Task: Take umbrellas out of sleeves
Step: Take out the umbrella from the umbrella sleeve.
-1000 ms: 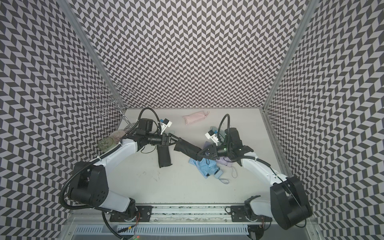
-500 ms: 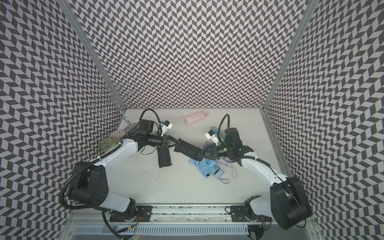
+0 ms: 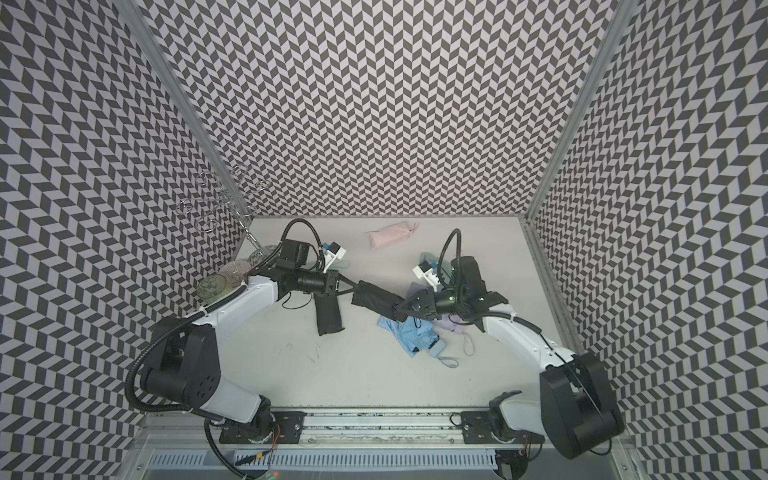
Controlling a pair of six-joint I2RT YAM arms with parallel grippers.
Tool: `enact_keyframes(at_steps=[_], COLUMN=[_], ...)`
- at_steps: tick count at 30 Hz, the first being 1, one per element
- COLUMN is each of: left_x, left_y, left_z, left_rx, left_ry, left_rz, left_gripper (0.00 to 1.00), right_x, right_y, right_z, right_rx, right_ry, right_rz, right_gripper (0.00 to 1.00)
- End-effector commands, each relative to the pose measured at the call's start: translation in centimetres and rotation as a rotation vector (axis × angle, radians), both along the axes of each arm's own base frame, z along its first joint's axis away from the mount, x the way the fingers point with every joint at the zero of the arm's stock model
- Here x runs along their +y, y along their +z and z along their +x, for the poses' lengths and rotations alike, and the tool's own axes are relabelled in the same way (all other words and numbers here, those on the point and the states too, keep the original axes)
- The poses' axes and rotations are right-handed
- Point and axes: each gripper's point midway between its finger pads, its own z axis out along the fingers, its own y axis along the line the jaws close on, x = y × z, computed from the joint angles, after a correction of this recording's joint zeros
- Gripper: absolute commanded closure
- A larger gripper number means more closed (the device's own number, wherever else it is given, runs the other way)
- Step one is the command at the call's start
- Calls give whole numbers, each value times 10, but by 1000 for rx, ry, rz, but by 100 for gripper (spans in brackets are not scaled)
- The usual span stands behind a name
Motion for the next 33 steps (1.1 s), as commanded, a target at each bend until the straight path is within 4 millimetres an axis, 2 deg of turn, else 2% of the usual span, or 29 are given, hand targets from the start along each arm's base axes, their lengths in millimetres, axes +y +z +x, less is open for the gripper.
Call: enact_keyframes(at_steps=[1, 10, 14, 16, 21, 24, 29, 33], left_x=[14, 26, 23, 19, -12, -21, -25, -26], left_y=[-7, -1, 6, 12, 28, 34, 37, 31], left_z=[13, 22, 22, 21, 1, -6, -10, -14], left_rx=[9, -15, -16, -25, -47, -44, -34, -19], left_ry=[60, 103, 91, 70, -38, -73, -87, -92], left_rz=[50, 64, 26, 7, -65, -98, -127, -136], left_gripper=[100, 100, 100, 100, 100, 100, 100, 100], right_x=[2, 0, 0, 1, 4, 4, 3, 3], right_y=[33, 34, 36, 37, 37, 34, 23, 11], right_z=[-5, -3, -1, 0, 4, 6, 10, 16], right_rx=[-181, -183, -188, -188, -180, -182, -165, -147], right_ry=[66, 67, 63, 58, 50, 42, 14, -15], right_rz=[97, 97, 98, 95, 102, 96, 72, 55], right_gripper=[100, 100, 100, 100, 100, 99, 90, 87])
